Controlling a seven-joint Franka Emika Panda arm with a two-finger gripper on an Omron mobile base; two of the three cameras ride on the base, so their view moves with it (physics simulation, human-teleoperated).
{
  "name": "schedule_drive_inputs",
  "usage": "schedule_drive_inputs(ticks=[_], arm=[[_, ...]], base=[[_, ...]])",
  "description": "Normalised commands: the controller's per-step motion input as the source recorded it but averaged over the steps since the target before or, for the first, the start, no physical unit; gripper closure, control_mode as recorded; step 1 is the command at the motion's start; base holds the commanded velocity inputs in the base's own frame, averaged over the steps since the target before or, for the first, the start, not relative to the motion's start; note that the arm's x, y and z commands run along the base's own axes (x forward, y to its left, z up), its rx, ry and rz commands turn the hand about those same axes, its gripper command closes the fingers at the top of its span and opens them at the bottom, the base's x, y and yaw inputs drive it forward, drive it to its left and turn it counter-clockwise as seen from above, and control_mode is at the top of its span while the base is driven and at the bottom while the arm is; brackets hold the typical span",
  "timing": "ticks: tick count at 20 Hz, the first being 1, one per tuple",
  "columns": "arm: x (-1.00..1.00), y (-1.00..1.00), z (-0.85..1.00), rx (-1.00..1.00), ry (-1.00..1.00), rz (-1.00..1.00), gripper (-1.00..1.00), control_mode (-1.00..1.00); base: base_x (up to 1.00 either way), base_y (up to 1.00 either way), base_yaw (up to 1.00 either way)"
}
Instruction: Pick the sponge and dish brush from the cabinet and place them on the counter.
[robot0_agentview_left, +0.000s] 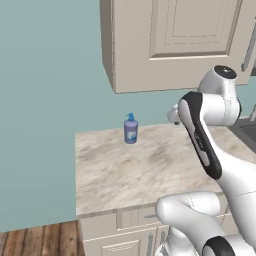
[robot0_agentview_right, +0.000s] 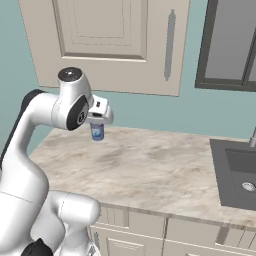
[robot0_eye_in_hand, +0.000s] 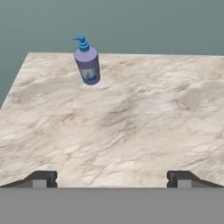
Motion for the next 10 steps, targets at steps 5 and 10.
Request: schedule_drive_inputs(ticks=[5, 10], arm=[[-0.14, -0.13, 0.04, 0.0, 0.0, -0.03, -1.0, -1.0], [-0.36, -0.08, 0.16, 0.0, 0.0, -0.01, -1.0, -1.0]], base=[[0.0, 0.0, 0.0], [0.0, 0.0, 0.0]])
